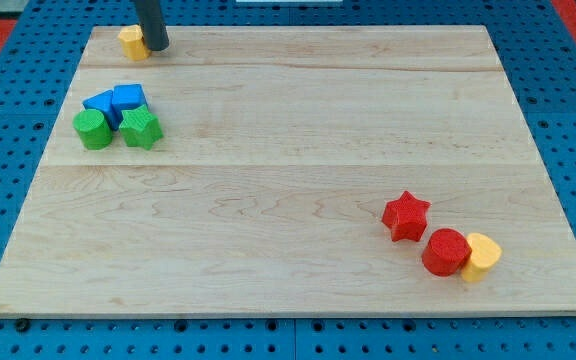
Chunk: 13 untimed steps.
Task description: Push the green circle to the top center of the board
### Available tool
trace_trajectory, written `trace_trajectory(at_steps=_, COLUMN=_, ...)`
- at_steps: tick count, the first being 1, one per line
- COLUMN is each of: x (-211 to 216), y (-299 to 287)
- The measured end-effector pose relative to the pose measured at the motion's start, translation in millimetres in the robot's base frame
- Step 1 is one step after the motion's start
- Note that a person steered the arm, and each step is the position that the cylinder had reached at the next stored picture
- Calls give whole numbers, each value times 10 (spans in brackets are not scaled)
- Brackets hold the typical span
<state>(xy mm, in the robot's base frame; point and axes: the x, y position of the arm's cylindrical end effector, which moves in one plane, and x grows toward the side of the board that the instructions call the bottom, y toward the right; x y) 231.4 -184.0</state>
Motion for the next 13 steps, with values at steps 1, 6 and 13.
trace_trajectory(at_steps=1, x=0, y=-154)
trace_trajectory(at_steps=6, x=294, y=1638)
trace_trajectory(at_steps=13, x=2199, y=-1205)
